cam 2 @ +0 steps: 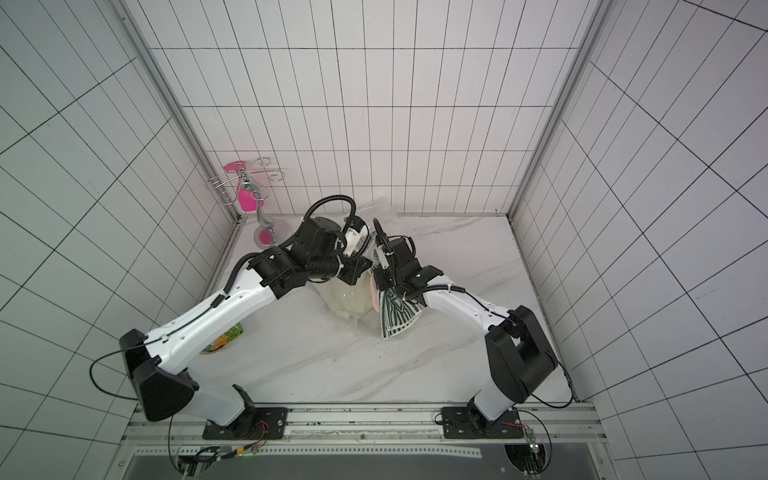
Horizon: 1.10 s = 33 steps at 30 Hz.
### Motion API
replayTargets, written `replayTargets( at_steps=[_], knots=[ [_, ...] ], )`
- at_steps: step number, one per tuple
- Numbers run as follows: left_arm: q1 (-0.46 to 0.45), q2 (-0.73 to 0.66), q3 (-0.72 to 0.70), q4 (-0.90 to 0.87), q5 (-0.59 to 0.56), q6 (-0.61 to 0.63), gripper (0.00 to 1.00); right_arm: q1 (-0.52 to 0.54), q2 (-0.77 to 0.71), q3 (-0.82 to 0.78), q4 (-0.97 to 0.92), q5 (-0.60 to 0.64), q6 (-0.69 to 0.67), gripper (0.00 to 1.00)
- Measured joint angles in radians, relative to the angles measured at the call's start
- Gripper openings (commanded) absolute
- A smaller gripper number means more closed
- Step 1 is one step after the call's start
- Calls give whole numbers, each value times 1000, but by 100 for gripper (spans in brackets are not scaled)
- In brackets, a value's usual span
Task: Place the folded towel into the vacuum bag
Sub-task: Place the towel in the vacuum bag.
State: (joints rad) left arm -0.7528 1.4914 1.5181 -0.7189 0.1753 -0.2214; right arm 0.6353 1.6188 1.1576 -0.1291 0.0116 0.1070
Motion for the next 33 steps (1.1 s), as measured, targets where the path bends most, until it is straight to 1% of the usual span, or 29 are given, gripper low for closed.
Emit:
replayTargets(
  at_steps=[4,6,7,9,11,12,13,14,15,18,20,23,26,28,30,33],
  knots=[
    [6,0,0,13,6,-4,0,0,18,1,85,35,-26,0],
    [6,2,0,26,12,-8,0,-1,23,6,126,60,-43,3],
    [7,4,0,34,13,-8,0,-2,36,18,134,71,-51,7],
    [10,11,0,50,9,-11,0,-8,92,66,140,86,-61,20],
    [19,25,0,58,2,-16,0,-21,173,126,140,90,-63,37],
    [23,31,0,56,2,-18,0,-27,202,138,141,90,-62,43],
    [28,38,0,56,3,-18,0,-34,224,140,140,86,-55,52],
    [30,43,0,56,7,-19,0,-40,237,137,131,80,-46,65],
    [31,46,-1,56,10,-19,0,-43,241,128,126,73,-39,70],
    [34,46,-4,55,27,-20,0,-49,221,90,118,49,-15,73],
    [36,46,-4,55,39,-22,0,-50,179,59,93,33,0,76],
    [37,47,-4,57,51,-23,0,-53,68,3,39,6,33,89],
    [37,48,-4,59,59,-25,0,-53,-70,-30,-29,-20,51,89],
    [37,50,-4,63,62,-26,0,-53,-137,-30,-66,-30,72,85],
    [37,53,-4,69,66,-30,0,-53,-184,-42,-97,-37,108,74],
    [37,58,-4,72,74,-34,0,-55,-281,-159,-116,-56,211,49]
  ],
)
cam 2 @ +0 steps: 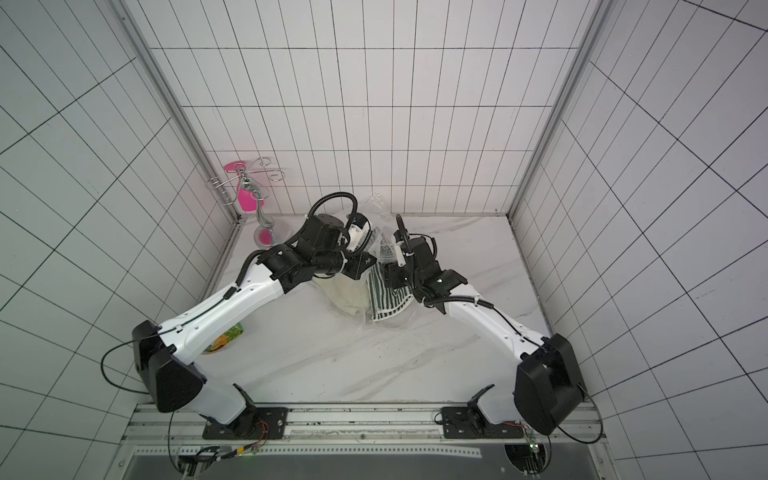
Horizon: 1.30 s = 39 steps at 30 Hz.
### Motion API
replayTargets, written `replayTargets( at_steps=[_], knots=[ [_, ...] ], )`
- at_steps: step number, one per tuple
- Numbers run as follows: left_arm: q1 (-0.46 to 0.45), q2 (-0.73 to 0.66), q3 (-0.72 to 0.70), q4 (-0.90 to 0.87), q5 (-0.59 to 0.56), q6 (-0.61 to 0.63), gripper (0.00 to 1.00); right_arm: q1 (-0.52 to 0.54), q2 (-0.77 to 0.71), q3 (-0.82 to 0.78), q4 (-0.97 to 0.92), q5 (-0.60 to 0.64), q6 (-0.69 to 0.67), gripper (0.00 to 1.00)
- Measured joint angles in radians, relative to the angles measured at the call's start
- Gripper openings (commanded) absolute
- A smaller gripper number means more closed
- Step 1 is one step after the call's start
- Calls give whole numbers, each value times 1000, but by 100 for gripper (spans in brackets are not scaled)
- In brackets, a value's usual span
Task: Place the folded towel into the vacuum bag
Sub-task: Place the towel in the vacuum bag.
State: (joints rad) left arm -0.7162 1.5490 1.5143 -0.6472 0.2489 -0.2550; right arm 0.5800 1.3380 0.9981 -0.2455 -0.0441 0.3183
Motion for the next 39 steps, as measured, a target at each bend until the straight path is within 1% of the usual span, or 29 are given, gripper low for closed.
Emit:
replayTargets(
  at_steps=[1,2,3,4,5,7,9,13,15,17,20,23,25,26,29,30,33,37,39],
  knots=[
    [0,2,0,0,4,0,0,1,-42,-61,0,-11,49,39],
    [0,5,0,0,8,0,0,7,-87,-124,0,-21,113,32],
    [-1,8,0,0,12,0,0,18,-127,-177,-1,-23,167,28],
    [-4,13,0,0,15,0,0,33,-169,-232,-1,-21,245,27],
    [-8,20,2,0,17,0,0,53,-197,-274,8,-20,312,30],
    [-18,39,7,1,19,1,0,82,-222,-350,62,-21,429,40],
    [-35,64,14,0,19,2,0,87,-216,-420,135,-22,521,46],
    [-69,98,26,-7,16,8,0,47,-138,-503,262,-21,669,51],
    [-79,104,32,-11,13,10,0,36,-90,-515,329,-21,719,53],
    [-83,104,35,-11,12,11,0,27,-34,-518,403,-23,757,58],
    [-89,104,37,-12,9,12,0,17,54,-516,503,-33,797,59],
    [-100,104,38,-19,6,13,0,0,148,-510,612,-44,846,59],
    [-106,104,38,-25,3,13,0,-6,216,-496,715,-45,882,55],
    [-110,104,38,-26,2,14,0,-10,254,-489,775,-45,896,51],
    [-122,104,38,-31,-1,20,0,-24,348,-450,874,-53,908,29],
    [-127,104,38,-33,-2,23,0,-32,371,-432,878,-61,900,19],
    [-136,104,38,-53,-5,36,0,-58,377,-375,817,-69,852,1],
    [-139,104,38,-64,-5,50,0,-71,288,-278,637,-51,746,0],
    [-140,104,38,-67,-2,53,0,-81,247,-199,569,-48,686,0]
  ],
)
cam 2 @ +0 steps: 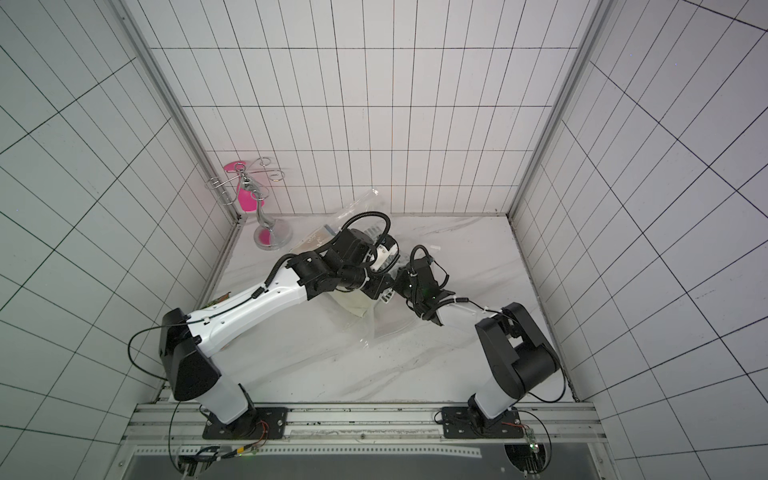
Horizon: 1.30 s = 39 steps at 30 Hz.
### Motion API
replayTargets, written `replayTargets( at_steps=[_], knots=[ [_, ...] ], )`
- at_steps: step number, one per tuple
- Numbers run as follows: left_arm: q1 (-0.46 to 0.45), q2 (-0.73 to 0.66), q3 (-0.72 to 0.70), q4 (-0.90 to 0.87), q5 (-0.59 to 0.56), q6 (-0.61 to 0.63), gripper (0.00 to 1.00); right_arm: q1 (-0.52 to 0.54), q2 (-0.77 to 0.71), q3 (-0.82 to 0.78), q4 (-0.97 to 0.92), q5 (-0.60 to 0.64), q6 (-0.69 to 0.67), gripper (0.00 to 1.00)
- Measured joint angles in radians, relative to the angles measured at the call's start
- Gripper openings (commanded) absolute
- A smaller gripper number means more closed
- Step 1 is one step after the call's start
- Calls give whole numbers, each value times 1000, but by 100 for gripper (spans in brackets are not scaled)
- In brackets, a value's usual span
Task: Place the folded towel into the vacuum bag
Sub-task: Place the towel in the vacuum bag.
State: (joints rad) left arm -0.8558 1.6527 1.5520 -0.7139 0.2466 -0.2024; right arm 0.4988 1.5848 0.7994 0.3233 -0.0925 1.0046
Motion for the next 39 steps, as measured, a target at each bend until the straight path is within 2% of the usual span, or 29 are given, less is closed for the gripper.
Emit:
replayTargets(
  at_steps=[5,8,10,13,15,18,21,25,28,32,39],
  knots=[
    [-3,0,1,7,8,1,0,-66,68,178,-21,-73,-74,0],
    [-4,0,7,7,8,2,0,-95,134,175,-13,-101,-72,2],
    [-4,0,8,5,8,3,0,-103,148,134,-31,-100,-65,11],
    [-5,0,8,2,8,5,0,-107,148,96,-78,-101,-40,37],
    [-5,0,8,4,9,4,0,-108,148,86,-89,-109,-17,51],
    [-5,0,7,8,14,1,0,-105,137,67,-100,-124,15,57],
    [-8,0,7,8,22,-5,0,-89,101,30,-110,-116,43,52],
    [-31,0,7,20,24,-20,0,-66,122,27,-39,-105,54,29],
    [-48,0,7,21,20,-30,0,-66,210,29,91,-112,60,13],
    [-53,0,3,22,13,-38,0,-67,269,29,216,-133,54,7],
    [-68,1,1,22,14,-44,0,-58,218,55,219,-148,-54,0]
  ],
)
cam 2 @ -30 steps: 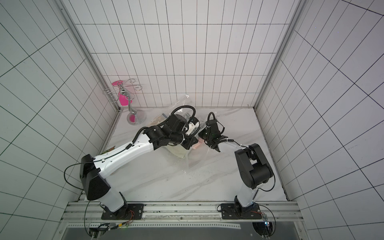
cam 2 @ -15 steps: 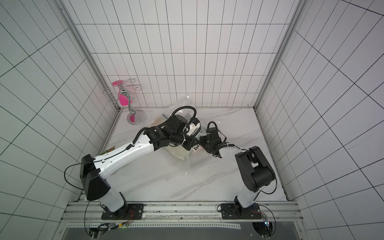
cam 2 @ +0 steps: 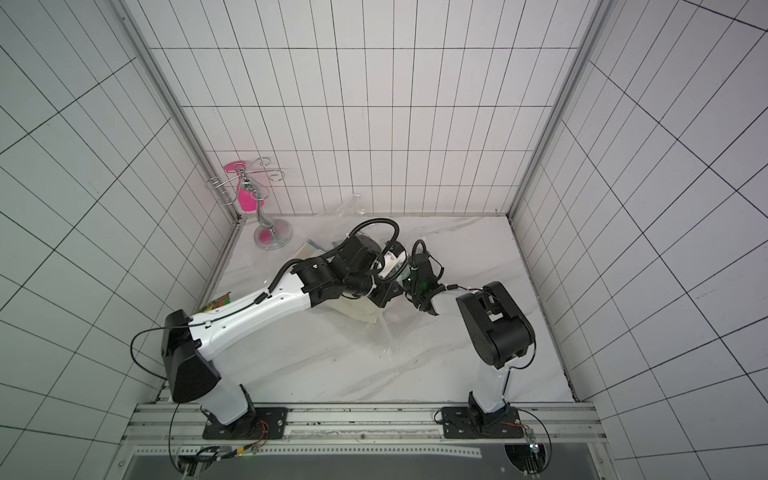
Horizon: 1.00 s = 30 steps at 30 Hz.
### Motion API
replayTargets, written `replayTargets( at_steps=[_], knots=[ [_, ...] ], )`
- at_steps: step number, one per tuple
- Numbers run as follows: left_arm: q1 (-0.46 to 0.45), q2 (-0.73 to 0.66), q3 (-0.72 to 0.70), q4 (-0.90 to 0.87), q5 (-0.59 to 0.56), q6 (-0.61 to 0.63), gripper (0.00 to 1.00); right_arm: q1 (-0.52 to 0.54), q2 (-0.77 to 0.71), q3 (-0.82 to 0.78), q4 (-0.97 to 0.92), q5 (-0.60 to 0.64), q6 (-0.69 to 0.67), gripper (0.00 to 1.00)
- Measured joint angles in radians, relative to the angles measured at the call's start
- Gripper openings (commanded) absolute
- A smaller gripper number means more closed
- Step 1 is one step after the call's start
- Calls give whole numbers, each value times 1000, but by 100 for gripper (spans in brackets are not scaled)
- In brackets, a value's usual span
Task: Place the folded towel into the vacuum bag
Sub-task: Place the towel in the vacuum bag.
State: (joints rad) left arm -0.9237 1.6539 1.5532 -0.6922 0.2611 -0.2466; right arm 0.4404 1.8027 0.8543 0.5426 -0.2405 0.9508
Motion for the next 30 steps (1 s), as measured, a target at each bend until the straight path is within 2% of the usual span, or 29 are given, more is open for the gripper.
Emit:
replayTargets(
  at_steps=[6,10,13,16,18,21,25,30],
  knots=[
    [0,26,17,0,0,2,0,-3,-3,66,16,-21,-87,0],
    [2,39,25,-1,0,4,0,-29,-2,50,-35,-20,-61,0],
    [18,39,25,1,10,4,0,-48,-48,-26,-103,-14,-32,0],
    [38,39,26,3,24,4,0,-46,-146,-67,-249,5,-16,17],
    [47,39,27,5,33,3,0,-37,-238,-73,-344,38,-4,38],
    [47,39,31,8,42,2,0,-27,-359,-90,-405,106,20,54],
    [32,39,31,11,43,-1,0,-43,-361,-96,-418,159,35,62],
    [9,40,36,13,41,-6,0,-61,-212,-102,-336,144,73,65]
  ],
)
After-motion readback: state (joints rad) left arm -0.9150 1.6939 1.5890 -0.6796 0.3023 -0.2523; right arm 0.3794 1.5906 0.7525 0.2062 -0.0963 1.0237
